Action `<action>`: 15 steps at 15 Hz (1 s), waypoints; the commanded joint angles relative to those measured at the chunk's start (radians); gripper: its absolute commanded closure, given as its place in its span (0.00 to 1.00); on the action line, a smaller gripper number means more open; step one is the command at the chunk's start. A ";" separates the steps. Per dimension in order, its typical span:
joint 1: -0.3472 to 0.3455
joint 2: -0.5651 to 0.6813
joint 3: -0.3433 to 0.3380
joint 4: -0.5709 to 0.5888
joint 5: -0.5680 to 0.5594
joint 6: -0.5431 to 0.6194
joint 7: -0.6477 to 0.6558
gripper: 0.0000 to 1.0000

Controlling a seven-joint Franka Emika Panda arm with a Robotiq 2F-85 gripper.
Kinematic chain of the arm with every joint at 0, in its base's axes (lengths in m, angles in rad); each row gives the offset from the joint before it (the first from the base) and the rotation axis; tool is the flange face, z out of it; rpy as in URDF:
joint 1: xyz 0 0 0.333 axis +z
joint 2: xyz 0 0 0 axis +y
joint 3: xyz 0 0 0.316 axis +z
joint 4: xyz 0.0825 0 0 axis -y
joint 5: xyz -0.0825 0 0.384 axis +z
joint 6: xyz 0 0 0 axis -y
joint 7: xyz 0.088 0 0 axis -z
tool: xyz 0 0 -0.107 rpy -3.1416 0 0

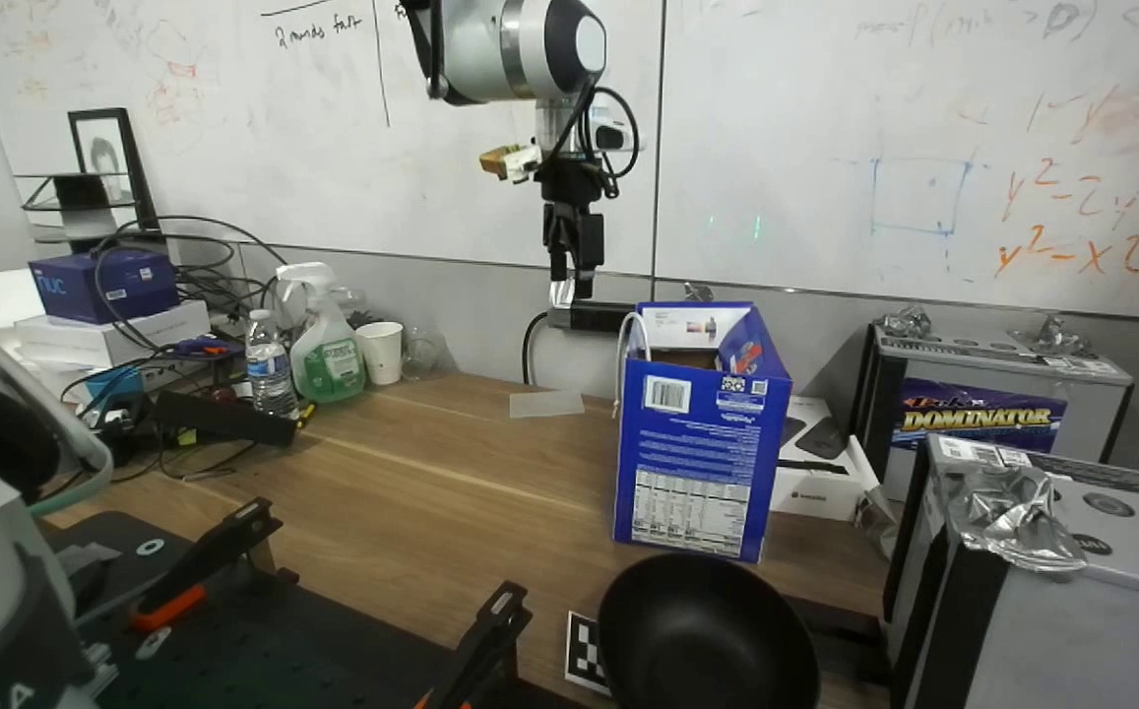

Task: Put the string in blue box

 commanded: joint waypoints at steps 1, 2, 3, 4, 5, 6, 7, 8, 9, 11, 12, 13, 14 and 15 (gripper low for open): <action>0.026 0.113 -0.022 0.080 -0.004 0.048 0.048 0.00; 0.033 0.138 -0.032 0.095 -0.009 0.058 0.068 0.00; 0.050 0.171 -0.055 0.118 -0.036 0.073 0.101 0.00; 0.062 0.201 -0.073 0.142 -0.052 0.077 0.129 0.00; 0.079 0.225 -0.095 0.160 -0.072 0.081 0.161 0.00; 0.097 0.248 -0.118 0.179 -0.097 0.084 0.193 0.00; 0.119 0.265 -0.141 0.194 -0.123 0.076 0.234 0.00; 0.137 0.278 -0.158 0.208 -0.136 0.058 0.279 0.00; 0.156 0.290 -0.172 0.215 -0.164 0.057 0.305 0.00; 0.194 0.315 -0.200 0.232 -0.211 0.055 0.376 0.00; 0.207 0.322 -0.205 0.239 -0.228 0.049 0.402 0.00; 0.223 0.331 -0.215 0.248 -0.250 0.042 0.434 0.00; 0.236 0.335 -0.221 0.250 -0.270 0.038 0.461 0.00; 0.247 0.338 -0.226 0.252 -0.287 0.035 0.483 0.00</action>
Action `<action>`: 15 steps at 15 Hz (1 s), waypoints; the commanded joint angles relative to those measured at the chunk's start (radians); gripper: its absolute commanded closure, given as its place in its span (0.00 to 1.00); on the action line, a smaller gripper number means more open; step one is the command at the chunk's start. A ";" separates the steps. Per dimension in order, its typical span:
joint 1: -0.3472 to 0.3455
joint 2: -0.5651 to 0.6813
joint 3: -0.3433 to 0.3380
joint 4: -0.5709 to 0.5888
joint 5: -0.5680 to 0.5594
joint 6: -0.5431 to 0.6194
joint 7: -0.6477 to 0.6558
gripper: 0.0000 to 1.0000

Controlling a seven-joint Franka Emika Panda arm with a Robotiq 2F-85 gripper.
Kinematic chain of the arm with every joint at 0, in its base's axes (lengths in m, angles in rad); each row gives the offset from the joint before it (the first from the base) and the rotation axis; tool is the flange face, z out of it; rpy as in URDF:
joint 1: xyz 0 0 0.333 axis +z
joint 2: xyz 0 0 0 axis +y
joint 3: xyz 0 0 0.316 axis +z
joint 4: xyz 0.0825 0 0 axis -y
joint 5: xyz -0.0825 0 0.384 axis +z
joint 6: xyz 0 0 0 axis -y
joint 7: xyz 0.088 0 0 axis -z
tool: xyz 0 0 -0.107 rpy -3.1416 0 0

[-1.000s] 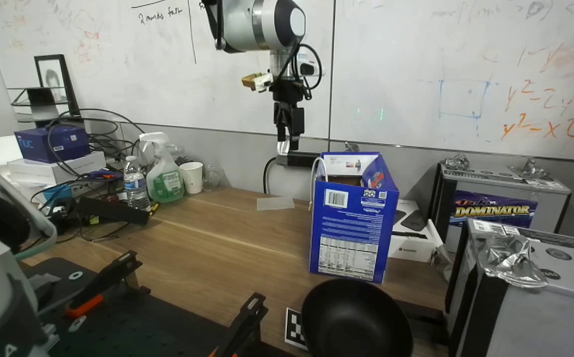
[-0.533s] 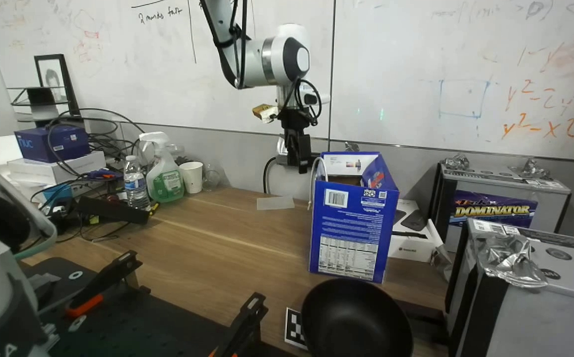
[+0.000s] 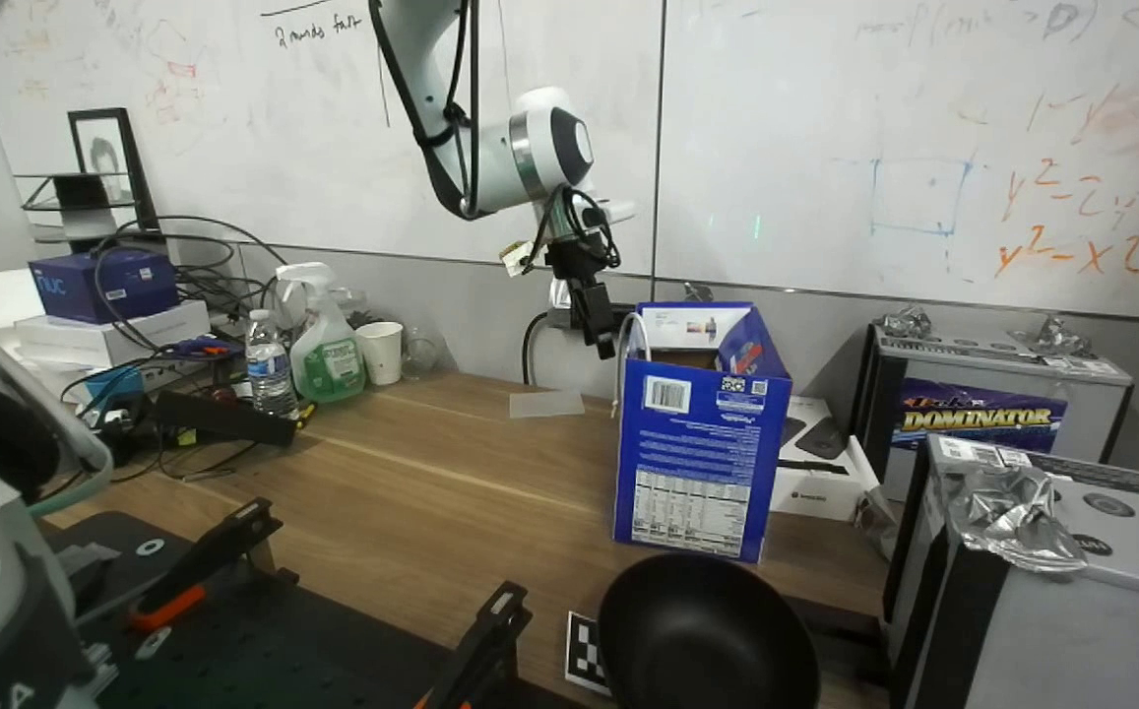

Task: Put the string in blue box

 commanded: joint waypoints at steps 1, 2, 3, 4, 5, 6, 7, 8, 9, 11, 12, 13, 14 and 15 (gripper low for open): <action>0.056 0.032 -0.040 0.049 -0.076 -0.035 0.106 0.00; 0.064 0.034 -0.046 0.051 -0.096 -0.042 0.126 0.00; 0.067 0.035 -0.050 0.054 -0.114 -0.051 0.145 0.00; 0.071 0.035 -0.055 0.054 -0.132 -0.057 0.162 0.00; 0.071 0.035 -0.059 0.054 -0.149 -0.063 0.176 0.00; 0.068 0.035 -0.060 0.054 -0.162 -0.070 0.188 0.00; 0.062 0.037 -0.060 0.055 -0.174 -0.072 0.198 0.00; 0.057 0.037 -0.061 0.055 -0.183 -0.074 0.205 0.00; 0.053 0.038 -0.061 0.055 -0.189 -0.075 0.209 0.00; 0.047 0.040 -0.062 0.057 -0.201 -0.079 0.219 0.00; 0.044 0.041 -0.061 0.057 -0.205 -0.079 0.223 0.00; 0.042 0.043 -0.059 0.058 -0.207 -0.079 0.227 0.00; 0.040 0.042 -0.057 0.058 -0.207 -0.081 0.226 0.00; 0.039 0.043 -0.056 0.059 -0.207 -0.081 0.226 0.00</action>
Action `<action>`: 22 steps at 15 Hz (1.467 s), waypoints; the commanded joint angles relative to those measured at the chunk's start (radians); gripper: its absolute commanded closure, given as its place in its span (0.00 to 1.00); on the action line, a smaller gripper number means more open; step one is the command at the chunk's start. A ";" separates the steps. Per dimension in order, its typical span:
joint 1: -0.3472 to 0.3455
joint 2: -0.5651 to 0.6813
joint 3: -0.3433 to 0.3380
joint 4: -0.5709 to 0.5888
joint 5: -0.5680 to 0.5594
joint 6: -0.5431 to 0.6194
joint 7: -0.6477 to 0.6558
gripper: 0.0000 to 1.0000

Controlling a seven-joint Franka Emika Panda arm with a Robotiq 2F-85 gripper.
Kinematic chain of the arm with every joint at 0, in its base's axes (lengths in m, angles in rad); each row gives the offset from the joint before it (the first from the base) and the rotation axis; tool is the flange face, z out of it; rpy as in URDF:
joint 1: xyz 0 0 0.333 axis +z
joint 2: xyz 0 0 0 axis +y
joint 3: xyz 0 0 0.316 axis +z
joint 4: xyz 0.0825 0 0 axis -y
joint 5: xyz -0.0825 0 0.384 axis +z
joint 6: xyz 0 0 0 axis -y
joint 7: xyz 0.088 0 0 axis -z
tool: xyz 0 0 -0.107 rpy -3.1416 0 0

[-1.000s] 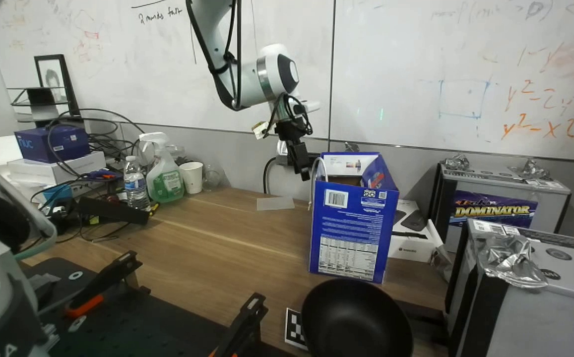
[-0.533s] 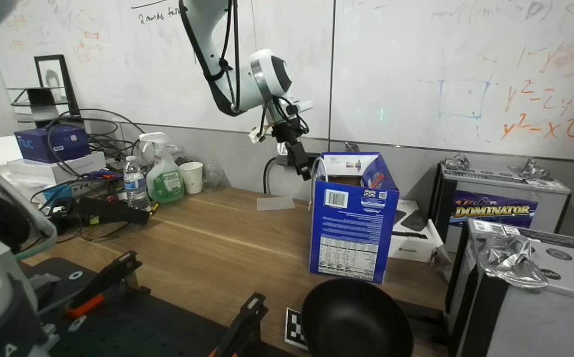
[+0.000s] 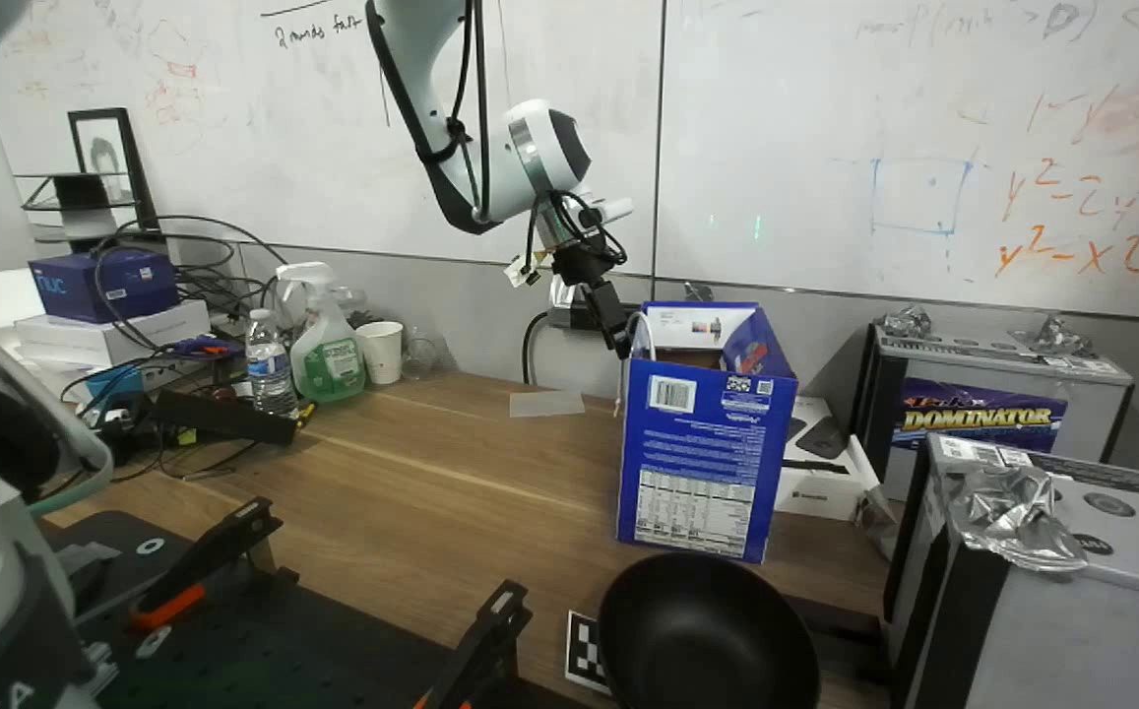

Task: Put the string in blue box

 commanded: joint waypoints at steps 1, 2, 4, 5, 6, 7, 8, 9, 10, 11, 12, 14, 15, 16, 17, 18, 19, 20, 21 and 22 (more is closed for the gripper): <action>-0.006 0.016 0.000 0.034 -0.027 -0.024 0.026 0.00; -0.007 0.017 0.001 0.035 -0.026 -0.025 0.026 0.00; -0.009 0.016 0.002 0.034 -0.024 -0.025 0.024 0.00; -0.009 0.017 0.002 0.034 -0.024 -0.025 0.024 0.00; -0.010 0.015 0.003 0.033 -0.023 -0.025 0.023 0.00; -0.011 0.016 0.003 0.034 -0.023 -0.025 0.023 0.00; -0.011 0.016 0.004 0.034 -0.023 -0.026 0.023 0.00; -0.012 0.015 0.004 0.034 -0.022 -0.026 0.022 0.00; -0.012 0.016 0.005 0.034 -0.022 -0.028 0.021 0.00; -0.012 0.016 0.006 0.034 -0.022 -0.029 0.021 0.00; -0.013 0.015 0.006 0.033 -0.022 -0.029 0.020 0.00; -0.012 0.015 0.005 0.032 -0.025 -0.029 0.019 0.26; -0.013 0.014 0.006 0.031 -0.024 -0.030 0.018 0.34; -0.013 0.015 0.006 0.032 -0.025 -0.032 0.018 0.42; -0.014 0.015 0.007 0.031 -0.025 -0.033 0.017 0.49; -0.014 0.015 0.007 0.031 -0.025 -0.035 0.017 0.58; -0.015 0.015 0.007 0.032 -0.025 -0.035 0.016 0.65; -0.015 0.016 0.007 0.032 -0.025 -0.036 0.016 0.73; -0.016 0.015 0.008 0.031 -0.025 -0.036 0.015 0.80; -0.016 0.015 0.008 0.031 -0.025 -0.037 0.014 0.87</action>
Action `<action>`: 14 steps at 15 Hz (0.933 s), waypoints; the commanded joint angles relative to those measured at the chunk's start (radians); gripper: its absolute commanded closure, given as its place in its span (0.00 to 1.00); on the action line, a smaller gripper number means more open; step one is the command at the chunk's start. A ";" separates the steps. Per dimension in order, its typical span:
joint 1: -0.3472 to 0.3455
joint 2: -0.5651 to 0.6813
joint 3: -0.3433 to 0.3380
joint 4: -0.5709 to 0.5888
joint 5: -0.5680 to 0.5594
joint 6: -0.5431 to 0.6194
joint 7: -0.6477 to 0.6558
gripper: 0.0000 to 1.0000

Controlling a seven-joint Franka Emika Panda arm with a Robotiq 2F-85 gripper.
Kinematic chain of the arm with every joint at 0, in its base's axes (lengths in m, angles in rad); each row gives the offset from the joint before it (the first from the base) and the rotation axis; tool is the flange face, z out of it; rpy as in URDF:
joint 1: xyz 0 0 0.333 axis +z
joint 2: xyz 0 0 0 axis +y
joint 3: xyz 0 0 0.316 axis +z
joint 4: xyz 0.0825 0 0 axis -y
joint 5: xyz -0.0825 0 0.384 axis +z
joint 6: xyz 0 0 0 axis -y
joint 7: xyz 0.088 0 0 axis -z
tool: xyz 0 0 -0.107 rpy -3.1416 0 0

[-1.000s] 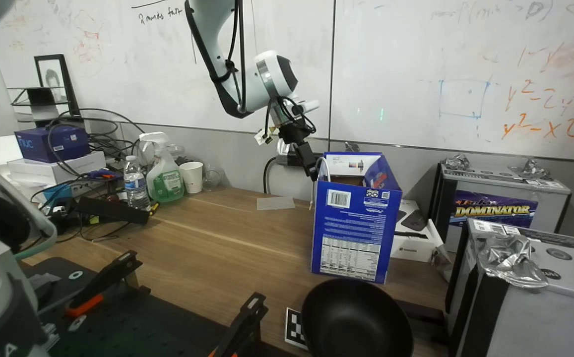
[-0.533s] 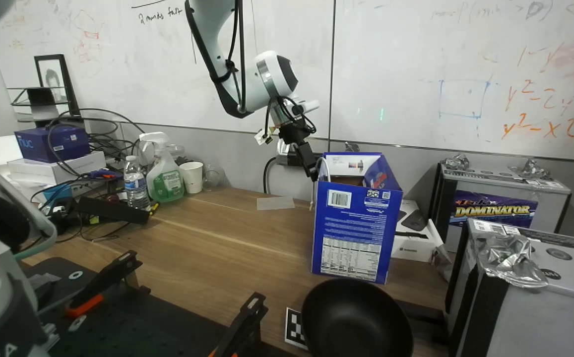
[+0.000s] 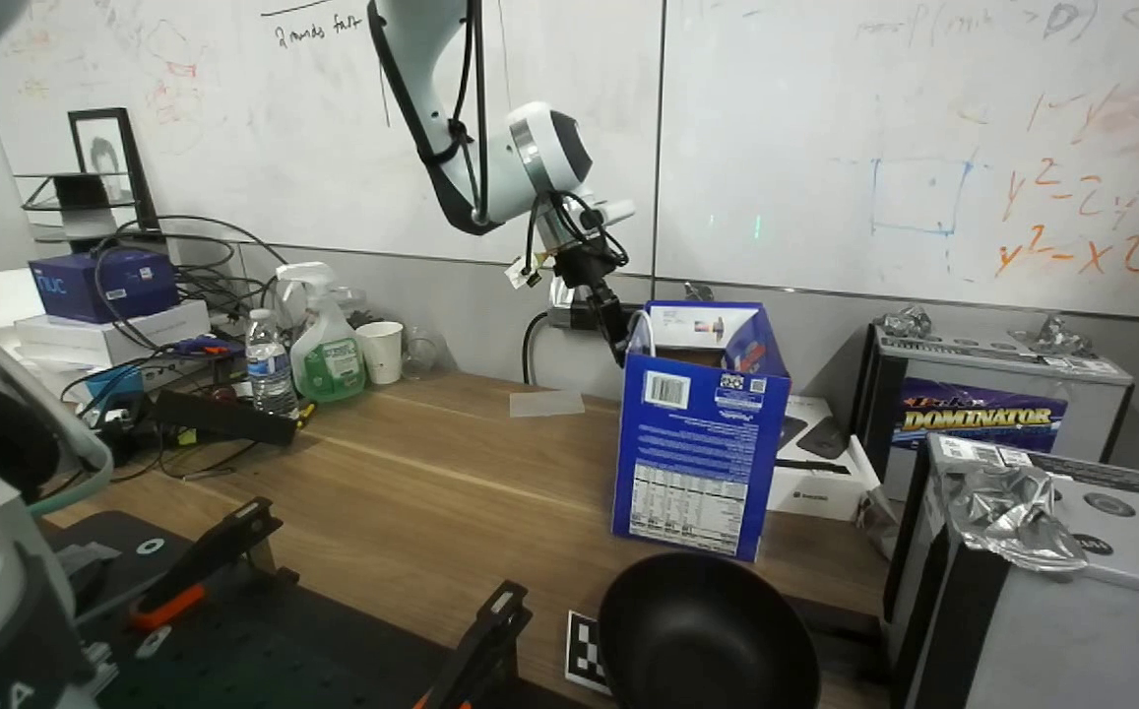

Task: Put the string in blue box

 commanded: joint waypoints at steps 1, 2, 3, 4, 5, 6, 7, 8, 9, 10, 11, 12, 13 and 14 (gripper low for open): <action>-0.013 0.011 0.007 0.027 -0.025 -0.016 0.009 0.92; -0.014 0.011 0.008 0.026 -0.024 -0.017 0.008 0.94; -0.016 0.011 0.008 0.026 -0.024 -0.018 0.007 0.95; -0.017 0.011 0.008 0.026 -0.023 -0.017 0.006 0.98; -0.019 0.010 0.009 0.025 -0.023 -0.017 0.005 0.94; -0.020 0.009 0.009 0.024 -0.022 -0.016 0.004 0.94; -0.020 0.006 0.009 0.022 -0.023 -0.015 0.005 0.93; -0.020 -0.004 0.007 0.018 -0.024 -0.014 0.004 0.92; -0.015 -0.014 0.002 0.015 -0.030 -0.016 0.008 0.93; -0.010 -0.029 -0.003 0.009 -0.036 -0.018 0.012 0.92; -0.005 -0.047 -0.009 0.003 -0.044 -0.022 0.015 0.93; 0.001 -0.068 -0.016 -0.004 -0.056 -0.025 0.021 0.92; 0.007 -0.095 -0.024 -0.017 -0.073 -0.027 0.027 0.94; 0.014 -0.128 -0.033 -0.034 -0.098 -0.028 0.041 0.93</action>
